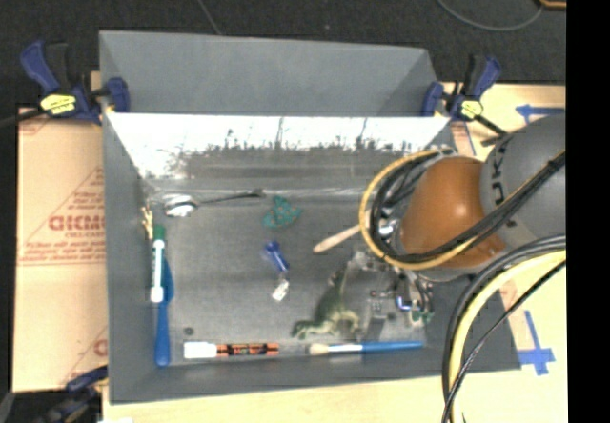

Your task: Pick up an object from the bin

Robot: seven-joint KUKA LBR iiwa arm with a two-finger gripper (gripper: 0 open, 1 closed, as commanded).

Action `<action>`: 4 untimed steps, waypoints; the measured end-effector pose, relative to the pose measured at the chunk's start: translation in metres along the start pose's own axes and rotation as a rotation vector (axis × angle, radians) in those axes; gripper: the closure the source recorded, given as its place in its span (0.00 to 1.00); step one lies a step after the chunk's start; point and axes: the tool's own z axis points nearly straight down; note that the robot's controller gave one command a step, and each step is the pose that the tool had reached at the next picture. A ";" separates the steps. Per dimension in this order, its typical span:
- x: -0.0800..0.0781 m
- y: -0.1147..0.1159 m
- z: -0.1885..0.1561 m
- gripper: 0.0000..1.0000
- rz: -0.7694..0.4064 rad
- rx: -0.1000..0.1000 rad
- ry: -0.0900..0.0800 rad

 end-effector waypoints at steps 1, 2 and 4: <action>0.004 -0.028 -0.004 0.00 -0.176 0.010 0.006; 0.028 0.050 -0.002 1.00 -0.040 0.001 -0.010; 0.028 0.050 -0.002 1.00 -0.046 0.001 -0.010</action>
Offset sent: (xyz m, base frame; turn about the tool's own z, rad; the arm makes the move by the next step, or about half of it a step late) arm -0.0254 0.0532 -0.0006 -0.0370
